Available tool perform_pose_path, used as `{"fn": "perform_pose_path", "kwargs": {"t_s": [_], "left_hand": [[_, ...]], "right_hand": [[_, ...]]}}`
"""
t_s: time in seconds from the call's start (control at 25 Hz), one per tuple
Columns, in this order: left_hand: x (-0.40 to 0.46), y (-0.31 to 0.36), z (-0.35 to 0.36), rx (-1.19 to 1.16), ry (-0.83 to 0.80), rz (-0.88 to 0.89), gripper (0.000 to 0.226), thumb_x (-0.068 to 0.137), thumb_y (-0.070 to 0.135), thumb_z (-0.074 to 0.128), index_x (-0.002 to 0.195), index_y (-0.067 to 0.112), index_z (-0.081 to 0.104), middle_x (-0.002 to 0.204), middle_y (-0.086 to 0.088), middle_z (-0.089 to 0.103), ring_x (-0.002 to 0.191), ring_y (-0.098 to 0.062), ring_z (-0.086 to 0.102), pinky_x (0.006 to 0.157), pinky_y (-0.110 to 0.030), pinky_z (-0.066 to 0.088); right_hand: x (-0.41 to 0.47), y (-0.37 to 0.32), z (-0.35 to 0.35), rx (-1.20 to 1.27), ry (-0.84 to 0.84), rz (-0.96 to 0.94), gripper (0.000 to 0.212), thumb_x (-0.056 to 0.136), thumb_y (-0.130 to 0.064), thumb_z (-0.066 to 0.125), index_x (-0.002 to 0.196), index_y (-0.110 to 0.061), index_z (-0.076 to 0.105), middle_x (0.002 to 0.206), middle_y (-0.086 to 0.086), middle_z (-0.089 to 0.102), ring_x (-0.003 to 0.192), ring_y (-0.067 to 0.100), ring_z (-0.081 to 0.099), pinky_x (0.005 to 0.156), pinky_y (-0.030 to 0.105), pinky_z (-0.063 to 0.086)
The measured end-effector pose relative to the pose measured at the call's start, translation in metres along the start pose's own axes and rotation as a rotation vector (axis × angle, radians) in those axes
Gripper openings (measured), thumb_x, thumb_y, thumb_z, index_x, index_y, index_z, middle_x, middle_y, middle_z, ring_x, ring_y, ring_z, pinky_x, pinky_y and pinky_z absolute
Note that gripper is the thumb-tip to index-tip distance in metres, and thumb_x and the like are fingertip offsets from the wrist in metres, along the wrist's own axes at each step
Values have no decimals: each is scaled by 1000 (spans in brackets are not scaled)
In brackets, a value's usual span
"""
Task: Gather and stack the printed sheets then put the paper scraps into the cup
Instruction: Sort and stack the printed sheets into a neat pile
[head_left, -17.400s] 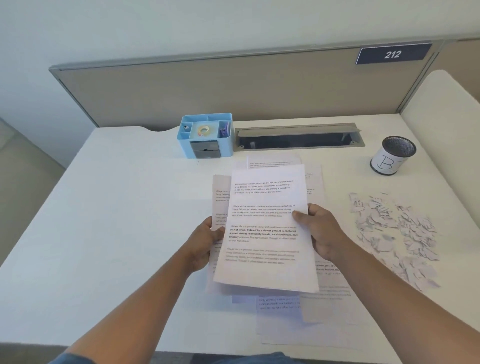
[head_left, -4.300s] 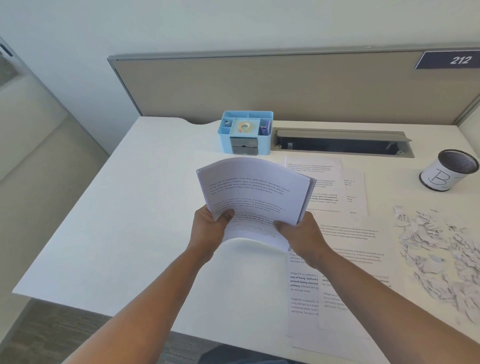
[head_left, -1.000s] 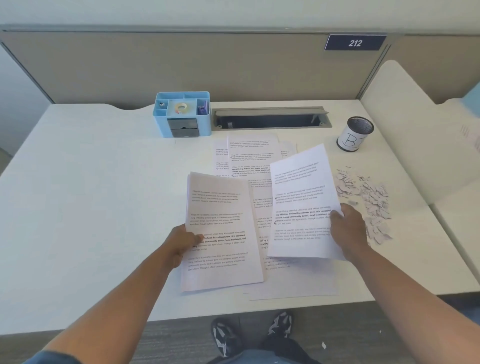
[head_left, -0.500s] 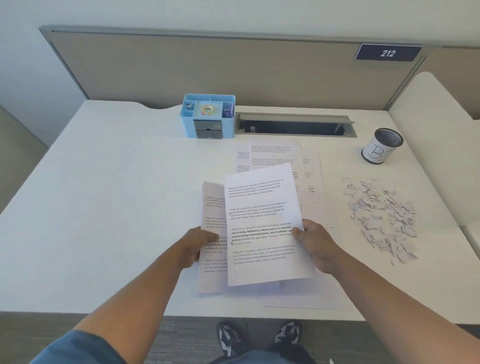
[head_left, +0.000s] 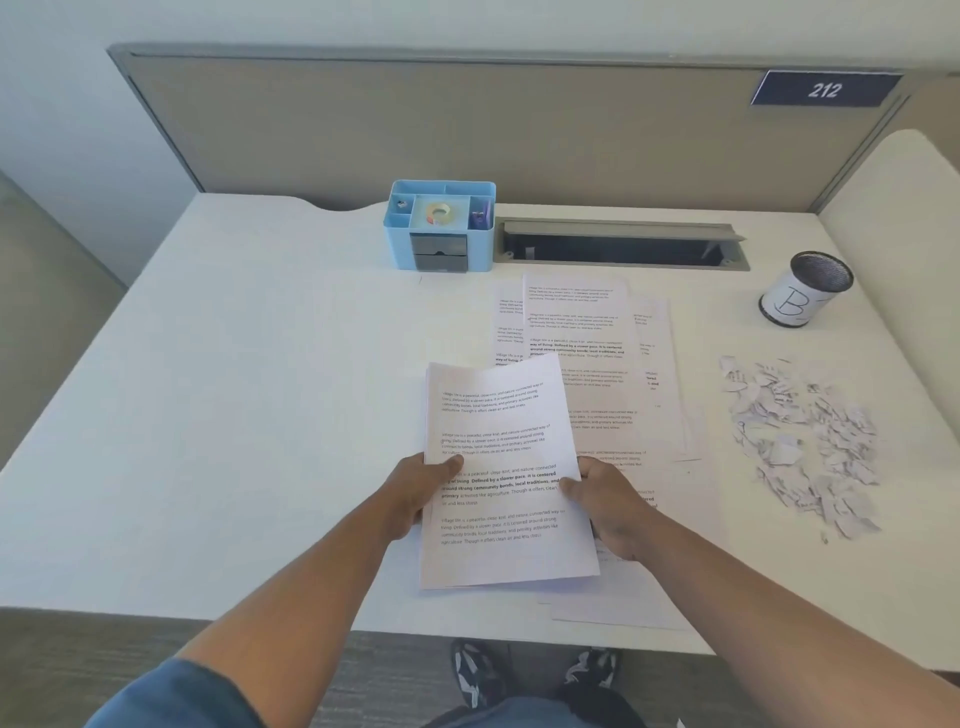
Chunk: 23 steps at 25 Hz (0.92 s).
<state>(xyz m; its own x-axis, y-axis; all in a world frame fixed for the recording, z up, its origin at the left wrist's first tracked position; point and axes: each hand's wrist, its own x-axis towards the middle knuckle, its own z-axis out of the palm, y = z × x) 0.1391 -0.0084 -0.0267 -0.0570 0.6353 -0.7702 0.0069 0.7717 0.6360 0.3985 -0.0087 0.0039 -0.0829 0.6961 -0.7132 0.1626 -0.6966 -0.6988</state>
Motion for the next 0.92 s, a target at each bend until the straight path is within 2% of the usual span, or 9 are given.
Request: {"fn": "perform_pose_path", "kwargs": {"t_s": [0.2, 0.44, 0.68, 0.84, 0.92], "left_hand": [[2, -1, 0, -16, 11, 12, 27, 98, 33, 70, 121, 18, 69, 103, -3, 80, 95, -25, 77, 83, -42, 63], [0, 1, 0, -55, 6, 1, 26, 99, 34, 68, 120, 17, 66, 105, -3, 80, 93, -23, 77, 71, -36, 62], [3, 1, 0, -57, 9, -7, 24, 99, 31, 70, 117, 16, 68, 104, -4, 80, 95, -26, 77, 81, -43, 64], [5, -1, -1, -70, -9, 0, 24, 99, 30, 69, 118, 16, 68, 103, -4, 80, 93, -25, 78, 74, -40, 63], [5, 0, -1, -78, -7, 1, 22, 100, 28, 68, 118, 16, 68, 102, -3, 80, 92, -25, 78, 72, -39, 63]], "right_hand": [[2, -1, 7, -8, -7, -5, 24, 104, -3, 48, 111, -17, 66, 109, 5, 77, 101, 28, 74, 89, 46, 60], [12, 4, 14, -34, -7, 19, 23, 104, -5, 50, 114, -17, 66, 110, 4, 77, 104, 28, 73, 96, 52, 57], [13, 5, 13, -35, 10, 16, 24, 102, -1, 50, 112, -17, 66, 110, 5, 77, 102, 27, 73, 89, 46, 59], [12, 5, 13, -64, 6, 11, 28, 98, 0, 53, 115, -18, 66, 109, 3, 78, 101, 27, 74, 91, 47, 60], [10, 5, 13, -81, 50, -16, 24, 97, -4, 58, 114, -20, 65, 107, 2, 77, 98, 25, 75, 87, 43, 60]]}}
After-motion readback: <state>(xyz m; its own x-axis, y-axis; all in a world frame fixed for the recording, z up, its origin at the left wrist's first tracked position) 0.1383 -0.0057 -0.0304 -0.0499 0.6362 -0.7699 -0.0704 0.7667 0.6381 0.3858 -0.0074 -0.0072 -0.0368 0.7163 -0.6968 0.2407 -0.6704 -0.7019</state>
